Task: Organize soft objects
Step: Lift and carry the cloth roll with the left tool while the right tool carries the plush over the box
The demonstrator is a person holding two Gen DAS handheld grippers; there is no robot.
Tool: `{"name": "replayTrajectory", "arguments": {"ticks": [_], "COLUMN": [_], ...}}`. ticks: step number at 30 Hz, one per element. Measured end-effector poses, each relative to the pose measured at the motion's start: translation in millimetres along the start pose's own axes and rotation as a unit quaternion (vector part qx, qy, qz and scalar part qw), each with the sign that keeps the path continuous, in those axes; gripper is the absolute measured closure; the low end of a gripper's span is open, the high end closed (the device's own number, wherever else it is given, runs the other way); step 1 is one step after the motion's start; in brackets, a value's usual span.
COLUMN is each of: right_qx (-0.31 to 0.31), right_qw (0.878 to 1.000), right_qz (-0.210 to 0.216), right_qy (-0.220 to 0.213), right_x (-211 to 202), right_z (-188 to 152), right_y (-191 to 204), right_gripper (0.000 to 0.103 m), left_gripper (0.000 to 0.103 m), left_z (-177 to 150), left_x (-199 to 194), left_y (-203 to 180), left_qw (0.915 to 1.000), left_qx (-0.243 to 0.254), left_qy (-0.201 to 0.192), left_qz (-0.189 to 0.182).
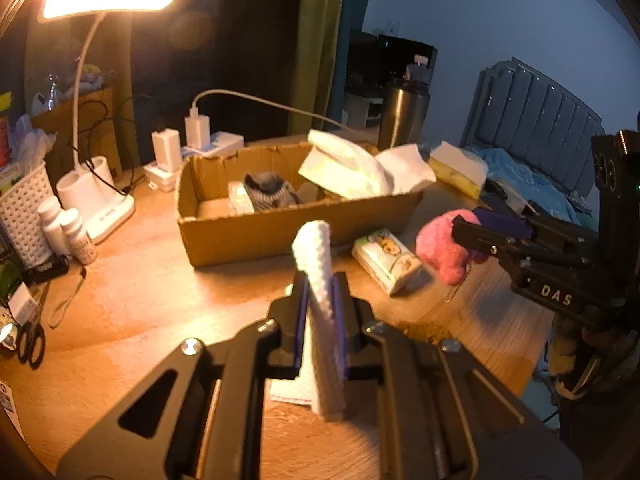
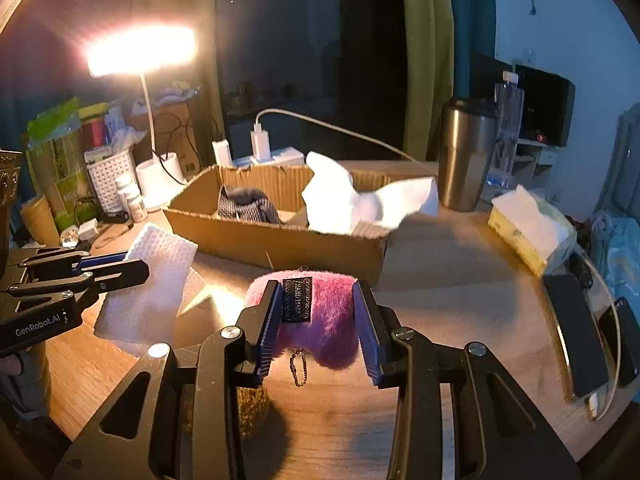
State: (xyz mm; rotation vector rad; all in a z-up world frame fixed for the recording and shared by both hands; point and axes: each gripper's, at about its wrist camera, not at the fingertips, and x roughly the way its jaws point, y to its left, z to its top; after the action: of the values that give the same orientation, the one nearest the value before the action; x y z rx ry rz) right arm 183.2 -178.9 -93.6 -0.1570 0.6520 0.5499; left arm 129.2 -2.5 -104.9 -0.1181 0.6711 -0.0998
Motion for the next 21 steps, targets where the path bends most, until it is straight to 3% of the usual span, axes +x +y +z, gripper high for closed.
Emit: {"name": "replayTrajectory", "arguments": {"ticks": [21], "right_qx": [-0.028], "right_qw": [0.998], "right_qz": [0.010], "right_qy": [-0.061], "right_x": [-24.3], "right_z": [48.0], "right_y": [21.0], "right_gripper": [0.065], "left_gripper": [0.091], "left_z": [43.7], "left_x": [-49.1], "left_y": [27.0], "left_qw": [0.9967], "left_qx": [-0.003], "left_qy": [-0.078], "left_qz": [0.024]}}
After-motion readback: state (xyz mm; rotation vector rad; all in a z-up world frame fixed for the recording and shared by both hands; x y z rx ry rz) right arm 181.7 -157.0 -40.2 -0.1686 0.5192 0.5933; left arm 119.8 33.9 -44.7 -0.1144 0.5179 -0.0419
